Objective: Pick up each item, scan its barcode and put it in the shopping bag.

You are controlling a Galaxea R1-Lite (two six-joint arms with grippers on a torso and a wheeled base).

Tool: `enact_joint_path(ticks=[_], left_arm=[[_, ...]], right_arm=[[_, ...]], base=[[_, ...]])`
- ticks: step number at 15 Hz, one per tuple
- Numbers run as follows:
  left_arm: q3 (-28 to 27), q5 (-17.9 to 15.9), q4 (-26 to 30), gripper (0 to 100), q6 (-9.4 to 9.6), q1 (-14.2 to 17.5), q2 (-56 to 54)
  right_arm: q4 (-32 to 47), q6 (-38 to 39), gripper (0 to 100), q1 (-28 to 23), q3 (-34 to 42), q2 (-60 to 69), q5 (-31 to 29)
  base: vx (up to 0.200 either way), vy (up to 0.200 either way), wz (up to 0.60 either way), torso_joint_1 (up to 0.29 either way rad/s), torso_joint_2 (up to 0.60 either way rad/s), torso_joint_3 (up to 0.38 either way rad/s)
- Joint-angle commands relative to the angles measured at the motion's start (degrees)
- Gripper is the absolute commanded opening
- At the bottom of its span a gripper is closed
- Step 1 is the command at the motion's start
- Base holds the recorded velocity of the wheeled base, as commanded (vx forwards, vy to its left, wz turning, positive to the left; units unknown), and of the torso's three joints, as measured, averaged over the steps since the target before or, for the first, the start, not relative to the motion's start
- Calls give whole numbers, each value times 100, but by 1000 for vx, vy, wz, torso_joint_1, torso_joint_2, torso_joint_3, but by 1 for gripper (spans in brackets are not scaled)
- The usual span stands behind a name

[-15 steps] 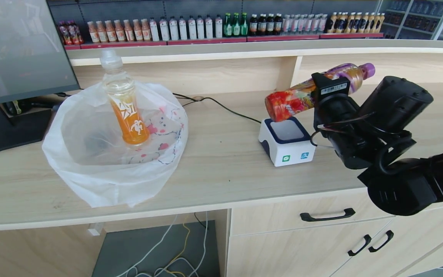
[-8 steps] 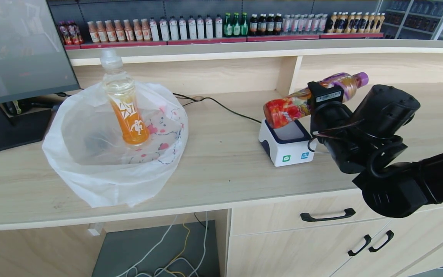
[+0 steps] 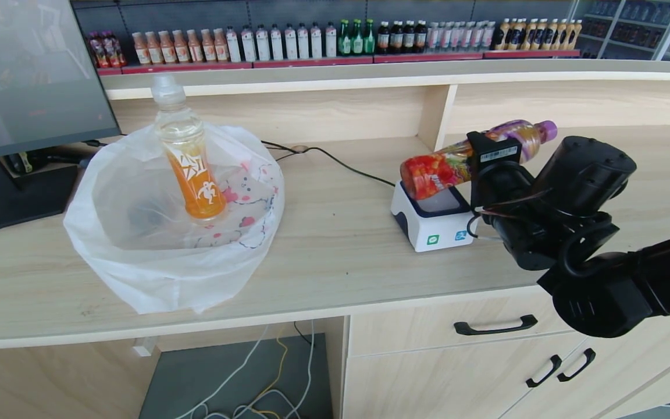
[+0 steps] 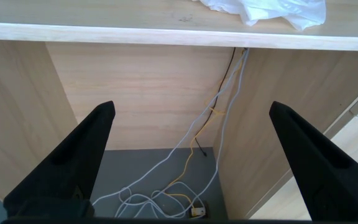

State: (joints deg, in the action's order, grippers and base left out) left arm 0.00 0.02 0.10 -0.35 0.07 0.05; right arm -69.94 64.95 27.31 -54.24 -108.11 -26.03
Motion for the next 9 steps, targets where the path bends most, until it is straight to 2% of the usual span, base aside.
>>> enact_joint_path(ticks=[1,9], left_arm=[[0,-2,-1,100,0,1,4],[0,6,-1,100,0,1,4]], right_arm=[[-2,9,0,3,27,62,1],[-11,88,0,-85,194,176,1]], base=[[0,0,0,0,0,0],[0,0,0,0,0,0]])
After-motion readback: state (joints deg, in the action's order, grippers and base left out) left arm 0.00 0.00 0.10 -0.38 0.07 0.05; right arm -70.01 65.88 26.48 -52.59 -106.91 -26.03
